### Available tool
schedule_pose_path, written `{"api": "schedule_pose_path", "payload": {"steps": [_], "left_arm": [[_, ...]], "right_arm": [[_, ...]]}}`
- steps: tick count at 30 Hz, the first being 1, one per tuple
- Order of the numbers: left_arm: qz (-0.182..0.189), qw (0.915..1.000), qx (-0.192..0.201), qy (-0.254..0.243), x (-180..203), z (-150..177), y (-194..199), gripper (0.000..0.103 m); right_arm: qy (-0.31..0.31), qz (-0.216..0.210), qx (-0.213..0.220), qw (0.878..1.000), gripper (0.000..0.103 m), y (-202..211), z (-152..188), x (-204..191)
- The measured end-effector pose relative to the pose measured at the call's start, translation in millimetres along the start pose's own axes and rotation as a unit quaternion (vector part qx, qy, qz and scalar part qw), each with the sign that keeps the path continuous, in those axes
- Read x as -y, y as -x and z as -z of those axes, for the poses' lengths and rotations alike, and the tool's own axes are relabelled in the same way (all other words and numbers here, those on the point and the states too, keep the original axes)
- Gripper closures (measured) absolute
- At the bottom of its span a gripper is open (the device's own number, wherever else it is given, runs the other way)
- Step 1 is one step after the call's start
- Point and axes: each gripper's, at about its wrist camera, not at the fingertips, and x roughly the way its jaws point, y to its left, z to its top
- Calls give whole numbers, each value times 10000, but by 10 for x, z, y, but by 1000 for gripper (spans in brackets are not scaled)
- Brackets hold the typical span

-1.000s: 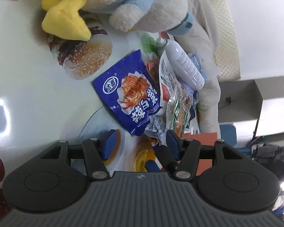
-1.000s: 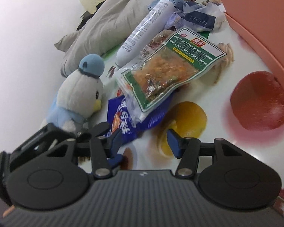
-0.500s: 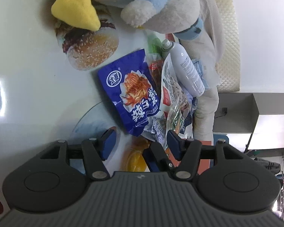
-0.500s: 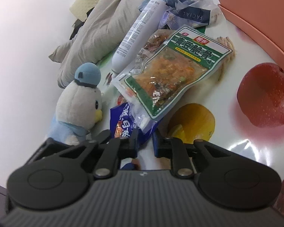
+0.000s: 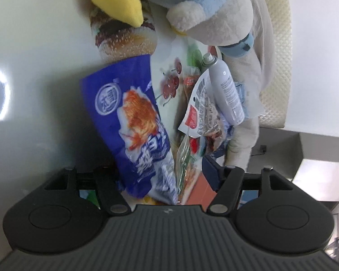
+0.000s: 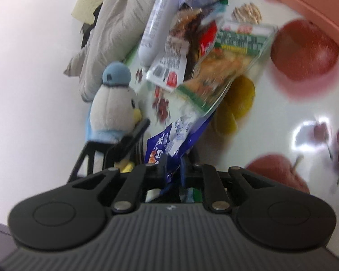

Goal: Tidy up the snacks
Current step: 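Grasp the blue spicy-cabbage bag with the left tool while the right tool approaches the green-labelled packet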

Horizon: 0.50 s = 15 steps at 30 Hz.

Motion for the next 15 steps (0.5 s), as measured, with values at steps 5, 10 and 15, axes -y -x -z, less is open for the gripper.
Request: {"api": "schedule_pose_path", "payload": {"steps": [5,10,15], "left_arm": [[-382,9987,31,-346,29,3,-22,67],[-486,9972,79,-558,-3,0,-10,77],[-538,9954,129,-781,7,-20,2,78]], "right_arm": [[110,-134,70,9998,82,74,45,56],[167,-90,64,9998,50,170,53,114],[552,248,504,9969,47,307,48,100]]}}
